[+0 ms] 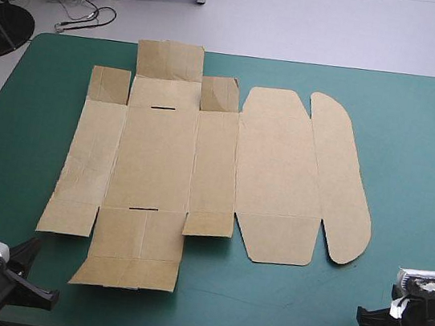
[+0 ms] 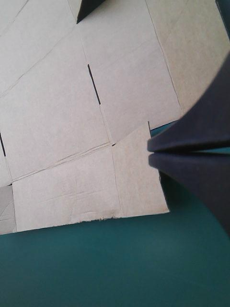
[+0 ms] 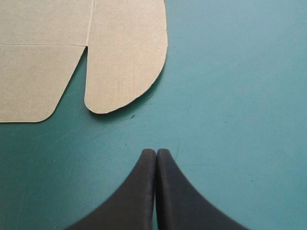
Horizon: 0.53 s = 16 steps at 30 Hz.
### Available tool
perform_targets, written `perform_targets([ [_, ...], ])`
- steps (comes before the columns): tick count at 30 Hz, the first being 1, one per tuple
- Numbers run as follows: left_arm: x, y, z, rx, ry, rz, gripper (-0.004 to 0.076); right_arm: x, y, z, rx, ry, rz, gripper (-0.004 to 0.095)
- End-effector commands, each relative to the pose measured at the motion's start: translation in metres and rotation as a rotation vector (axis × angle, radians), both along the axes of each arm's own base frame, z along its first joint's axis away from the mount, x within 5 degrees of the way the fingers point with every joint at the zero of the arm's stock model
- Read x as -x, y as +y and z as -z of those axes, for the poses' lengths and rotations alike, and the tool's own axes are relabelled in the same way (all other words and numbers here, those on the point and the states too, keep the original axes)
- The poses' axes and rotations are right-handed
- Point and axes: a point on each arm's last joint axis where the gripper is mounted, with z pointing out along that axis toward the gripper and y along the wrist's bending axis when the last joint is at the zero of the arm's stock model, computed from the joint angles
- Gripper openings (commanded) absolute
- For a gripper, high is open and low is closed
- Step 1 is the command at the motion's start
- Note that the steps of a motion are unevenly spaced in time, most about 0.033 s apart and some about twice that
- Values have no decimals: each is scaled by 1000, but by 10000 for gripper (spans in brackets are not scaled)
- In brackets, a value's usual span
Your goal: Fold the box
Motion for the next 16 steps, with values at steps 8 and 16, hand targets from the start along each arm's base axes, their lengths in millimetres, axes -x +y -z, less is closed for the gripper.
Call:
perform_targets([
  [8, -29, -5, -83, 0, -24, 0, -9, -4, -1, -12, 13, -79, 1, -20],
  [16, -76, -14, -113, 5, 25, -13, -9, -4, -1, -12, 13, -79, 1, -20],
])
